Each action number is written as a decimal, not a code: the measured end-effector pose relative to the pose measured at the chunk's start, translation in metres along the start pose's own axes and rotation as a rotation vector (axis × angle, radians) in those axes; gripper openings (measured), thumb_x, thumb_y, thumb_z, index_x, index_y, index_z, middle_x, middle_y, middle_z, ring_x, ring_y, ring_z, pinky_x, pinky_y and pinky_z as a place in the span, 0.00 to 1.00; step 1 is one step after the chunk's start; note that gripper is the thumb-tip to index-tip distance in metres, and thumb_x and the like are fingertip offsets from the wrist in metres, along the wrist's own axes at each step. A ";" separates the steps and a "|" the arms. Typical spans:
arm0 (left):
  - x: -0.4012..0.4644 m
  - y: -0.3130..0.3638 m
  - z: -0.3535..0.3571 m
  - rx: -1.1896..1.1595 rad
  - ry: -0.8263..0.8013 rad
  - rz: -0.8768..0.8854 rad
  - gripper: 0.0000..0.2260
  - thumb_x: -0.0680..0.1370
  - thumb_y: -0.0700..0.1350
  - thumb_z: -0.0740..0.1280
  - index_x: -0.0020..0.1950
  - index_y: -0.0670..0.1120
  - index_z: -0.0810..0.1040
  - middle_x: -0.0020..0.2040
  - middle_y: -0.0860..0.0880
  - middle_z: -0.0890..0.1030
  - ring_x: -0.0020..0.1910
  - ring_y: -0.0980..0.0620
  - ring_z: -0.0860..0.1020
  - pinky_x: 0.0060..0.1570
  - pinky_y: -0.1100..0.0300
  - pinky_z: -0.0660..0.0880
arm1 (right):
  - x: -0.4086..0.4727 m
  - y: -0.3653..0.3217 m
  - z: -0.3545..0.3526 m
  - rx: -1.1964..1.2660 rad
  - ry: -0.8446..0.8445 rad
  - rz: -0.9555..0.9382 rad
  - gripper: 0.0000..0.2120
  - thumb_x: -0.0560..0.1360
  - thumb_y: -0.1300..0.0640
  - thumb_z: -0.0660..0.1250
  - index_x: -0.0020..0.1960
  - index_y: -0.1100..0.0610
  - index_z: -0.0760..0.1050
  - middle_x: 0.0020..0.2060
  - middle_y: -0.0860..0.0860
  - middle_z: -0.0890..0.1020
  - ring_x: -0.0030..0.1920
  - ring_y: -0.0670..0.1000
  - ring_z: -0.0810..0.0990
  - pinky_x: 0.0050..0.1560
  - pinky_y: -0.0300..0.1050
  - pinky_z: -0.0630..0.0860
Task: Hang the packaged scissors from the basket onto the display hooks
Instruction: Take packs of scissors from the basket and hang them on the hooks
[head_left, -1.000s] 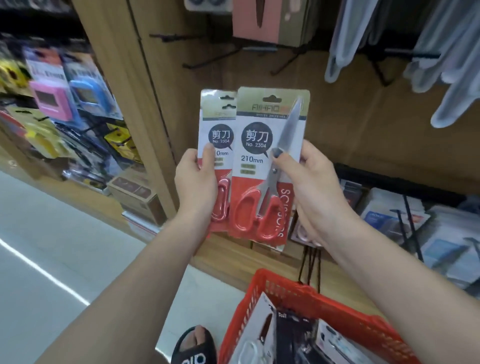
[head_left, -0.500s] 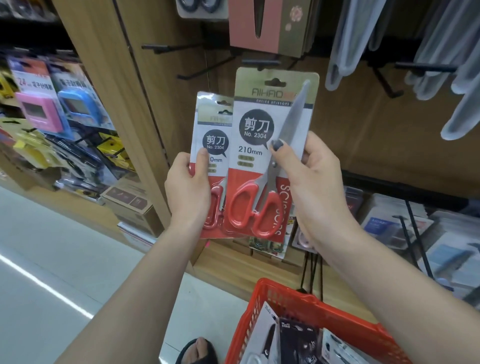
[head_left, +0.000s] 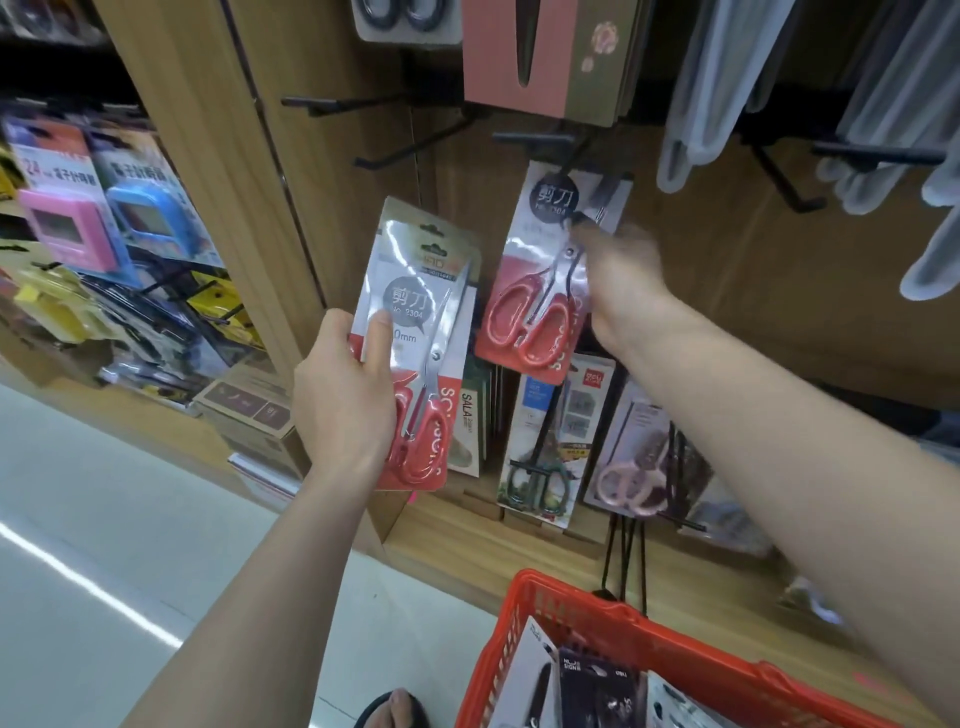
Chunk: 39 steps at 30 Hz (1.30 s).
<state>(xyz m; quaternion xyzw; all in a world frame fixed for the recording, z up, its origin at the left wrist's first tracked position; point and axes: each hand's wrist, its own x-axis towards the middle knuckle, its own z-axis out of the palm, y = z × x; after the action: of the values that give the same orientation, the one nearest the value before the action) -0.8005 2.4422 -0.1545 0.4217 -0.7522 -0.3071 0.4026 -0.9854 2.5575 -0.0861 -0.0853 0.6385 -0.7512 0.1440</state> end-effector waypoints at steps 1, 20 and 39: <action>0.000 0.000 0.000 0.004 -0.014 -0.003 0.18 0.85 0.64 0.59 0.45 0.52 0.69 0.38 0.54 0.81 0.33 0.59 0.81 0.31 0.60 0.67 | 0.012 0.000 0.001 -0.034 0.029 0.022 0.13 0.81 0.52 0.69 0.62 0.56 0.73 0.57 0.57 0.85 0.55 0.60 0.86 0.57 0.53 0.84; -0.006 0.024 0.017 -0.463 -0.206 -0.210 0.21 0.83 0.61 0.67 0.44 0.45 0.70 0.48 0.36 0.84 0.46 0.36 0.86 0.50 0.36 0.83 | -0.058 0.032 -0.010 -0.352 -0.305 0.037 0.21 0.78 0.37 0.69 0.60 0.52 0.75 0.53 0.52 0.85 0.51 0.50 0.87 0.56 0.51 0.84; -0.002 0.013 0.013 -0.373 -0.147 -0.173 0.24 0.85 0.60 0.63 0.46 0.38 0.74 0.43 0.40 0.85 0.42 0.39 0.85 0.45 0.41 0.81 | -0.114 0.031 -0.044 -0.009 -0.383 -0.197 0.12 0.82 0.61 0.69 0.65 0.53 0.77 0.55 0.51 0.88 0.55 0.53 0.88 0.50 0.51 0.86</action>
<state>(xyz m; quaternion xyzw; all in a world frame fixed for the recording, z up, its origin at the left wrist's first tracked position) -0.8164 2.4513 -0.1512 0.3792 -0.6706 -0.5045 0.3897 -0.8876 2.6312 -0.1181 -0.2891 0.5914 -0.7289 0.1880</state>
